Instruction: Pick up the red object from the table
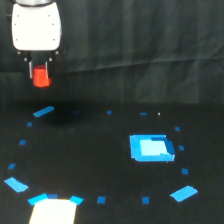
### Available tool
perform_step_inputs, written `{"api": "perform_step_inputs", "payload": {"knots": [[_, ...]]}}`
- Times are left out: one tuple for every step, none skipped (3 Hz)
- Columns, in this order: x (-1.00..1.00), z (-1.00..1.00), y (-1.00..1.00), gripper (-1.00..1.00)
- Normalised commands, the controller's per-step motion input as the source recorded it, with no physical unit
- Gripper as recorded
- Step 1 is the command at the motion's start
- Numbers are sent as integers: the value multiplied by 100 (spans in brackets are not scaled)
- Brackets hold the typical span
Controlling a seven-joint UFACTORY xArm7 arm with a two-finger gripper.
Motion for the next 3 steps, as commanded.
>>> {"api": "perform_step_inputs", "payload": {"knots": [[-8,11,22,-93],[-11,10,27,-97],[-14,1,23,-100]]}}
